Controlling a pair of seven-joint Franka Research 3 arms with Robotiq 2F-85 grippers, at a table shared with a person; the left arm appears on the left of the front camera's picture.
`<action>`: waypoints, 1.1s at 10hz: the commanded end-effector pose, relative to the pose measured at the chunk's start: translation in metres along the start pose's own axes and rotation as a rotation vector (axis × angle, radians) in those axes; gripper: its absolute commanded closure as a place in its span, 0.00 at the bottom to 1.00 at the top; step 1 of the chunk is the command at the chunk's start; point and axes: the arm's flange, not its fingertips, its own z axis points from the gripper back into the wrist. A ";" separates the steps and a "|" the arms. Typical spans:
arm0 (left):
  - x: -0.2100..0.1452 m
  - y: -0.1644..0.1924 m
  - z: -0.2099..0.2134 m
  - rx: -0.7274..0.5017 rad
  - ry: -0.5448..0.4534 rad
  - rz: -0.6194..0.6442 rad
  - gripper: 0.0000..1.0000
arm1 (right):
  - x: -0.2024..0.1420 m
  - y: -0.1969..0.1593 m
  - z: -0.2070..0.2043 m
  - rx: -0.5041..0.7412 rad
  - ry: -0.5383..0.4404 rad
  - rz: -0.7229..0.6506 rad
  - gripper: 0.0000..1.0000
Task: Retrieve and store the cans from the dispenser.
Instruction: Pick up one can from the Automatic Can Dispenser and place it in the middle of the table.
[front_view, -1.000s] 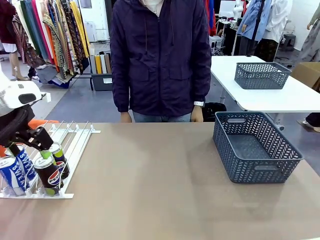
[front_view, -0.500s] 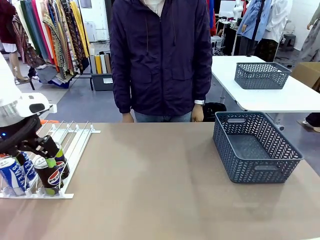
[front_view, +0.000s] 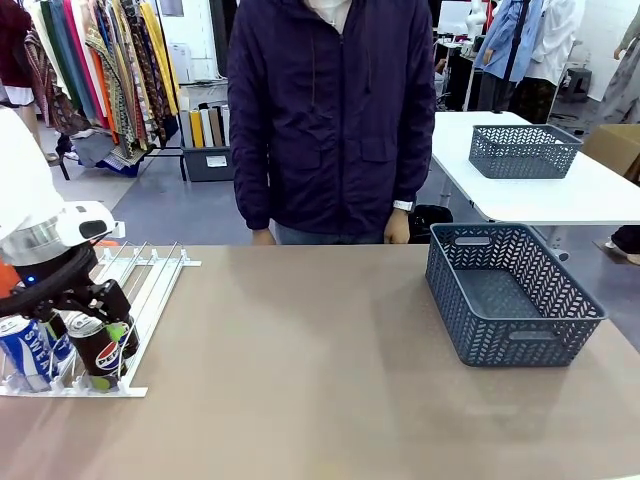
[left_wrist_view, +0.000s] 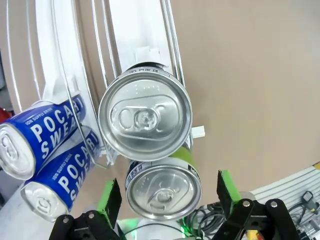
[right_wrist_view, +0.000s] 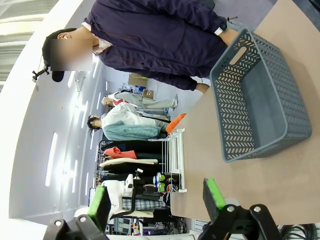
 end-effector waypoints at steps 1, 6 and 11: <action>-0.004 -0.001 -0.007 -0.003 -0.019 0.031 0.00 | 0.004 0.003 -0.001 0.025 -0.011 0.026 0.00; -0.005 -0.002 -0.004 -0.002 -0.030 0.009 1.00 | 0.004 0.003 -0.001 0.025 -0.011 0.026 0.00; -0.005 0.000 -0.005 0.017 -0.027 0.020 1.00 | 0.004 0.003 -0.001 0.025 -0.011 0.026 0.00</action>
